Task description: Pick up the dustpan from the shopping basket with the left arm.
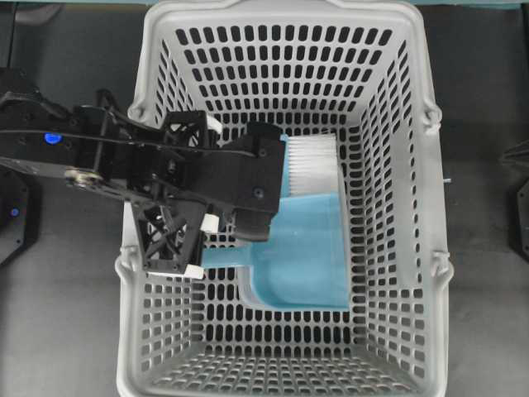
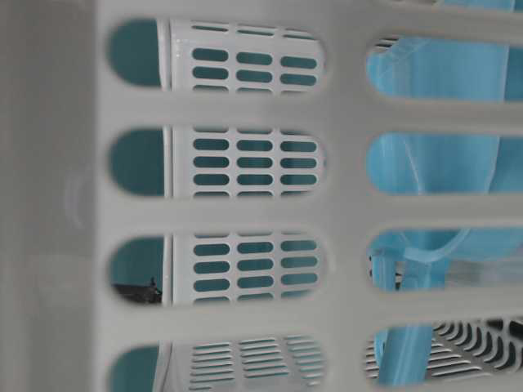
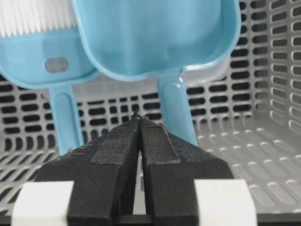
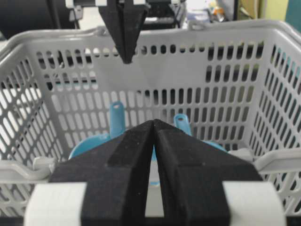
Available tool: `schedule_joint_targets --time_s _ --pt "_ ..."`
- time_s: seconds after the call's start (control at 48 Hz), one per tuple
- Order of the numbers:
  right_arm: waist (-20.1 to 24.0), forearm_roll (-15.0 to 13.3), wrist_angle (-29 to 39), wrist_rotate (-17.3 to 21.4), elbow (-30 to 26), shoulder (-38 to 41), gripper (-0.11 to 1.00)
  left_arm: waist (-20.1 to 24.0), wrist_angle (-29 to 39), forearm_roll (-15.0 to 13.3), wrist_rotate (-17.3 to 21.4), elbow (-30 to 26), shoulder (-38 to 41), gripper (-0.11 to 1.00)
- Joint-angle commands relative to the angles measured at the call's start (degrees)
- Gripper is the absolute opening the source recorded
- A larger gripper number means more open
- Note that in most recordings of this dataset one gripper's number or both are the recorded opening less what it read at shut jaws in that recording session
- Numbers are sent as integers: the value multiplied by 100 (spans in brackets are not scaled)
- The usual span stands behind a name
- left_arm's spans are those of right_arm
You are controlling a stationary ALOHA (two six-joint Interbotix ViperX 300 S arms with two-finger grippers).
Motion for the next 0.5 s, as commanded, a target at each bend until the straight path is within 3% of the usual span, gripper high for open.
schedule_joint_targets --time_s 0.0,0.042,0.146,0.229,0.313,0.396,0.479 --pt "9 18 -26 9 -53 35 1 -26 0 18 -26 -141 -26 0" --pt "0 18 -26 0 -53 35 4 -26 9 18 -79 -149 18 0" --pt "9 18 -26 35 -53 26 34 -70 18 18 -343 -158 158 8" --pt "9 18 -18 35 -44 26 61 -105 0 18 -545 -149 299 29" --pt "0 18 0 35 -44 26 79 -167 -9 18 -686 -105 519 57" --pt "0 18 35 35 -44 26 81 -220 -9 18 -703 -53 721 78" --pt "0 18 53 35 -44 18 78 -264 -9 18 -694 -35 888 90"
